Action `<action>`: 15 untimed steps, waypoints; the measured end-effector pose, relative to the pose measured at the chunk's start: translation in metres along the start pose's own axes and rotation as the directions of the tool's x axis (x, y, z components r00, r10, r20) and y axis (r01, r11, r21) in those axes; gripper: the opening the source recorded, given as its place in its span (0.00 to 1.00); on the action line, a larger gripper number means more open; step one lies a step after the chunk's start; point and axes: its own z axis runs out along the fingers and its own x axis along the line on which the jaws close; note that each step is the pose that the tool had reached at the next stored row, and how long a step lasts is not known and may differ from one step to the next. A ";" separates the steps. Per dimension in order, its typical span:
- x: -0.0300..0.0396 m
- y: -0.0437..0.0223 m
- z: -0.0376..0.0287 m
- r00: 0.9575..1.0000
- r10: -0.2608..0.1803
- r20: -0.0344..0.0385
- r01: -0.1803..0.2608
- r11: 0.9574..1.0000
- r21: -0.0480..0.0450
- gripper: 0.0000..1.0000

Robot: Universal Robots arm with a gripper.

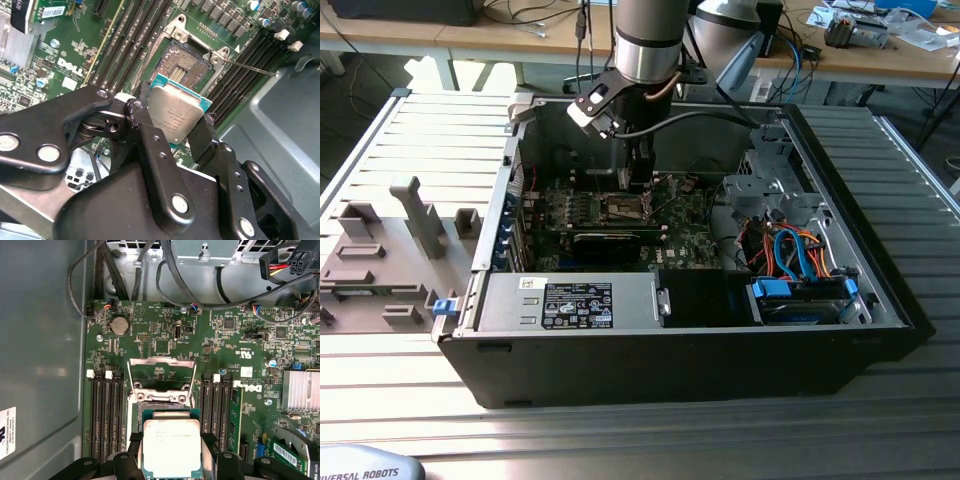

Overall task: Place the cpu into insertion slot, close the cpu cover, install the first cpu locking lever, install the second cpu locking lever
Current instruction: 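Place the cpu into insertion slot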

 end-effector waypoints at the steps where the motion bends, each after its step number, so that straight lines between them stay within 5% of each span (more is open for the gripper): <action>1: 0.0000 0.0000 0.0000 1.000 0.000 0.000 0.000 1.000 0.000 0.54; 15: -0.0001 -0.0004 0.0045 1.000 0.000 0.000 0.000 1.000 0.000 0.54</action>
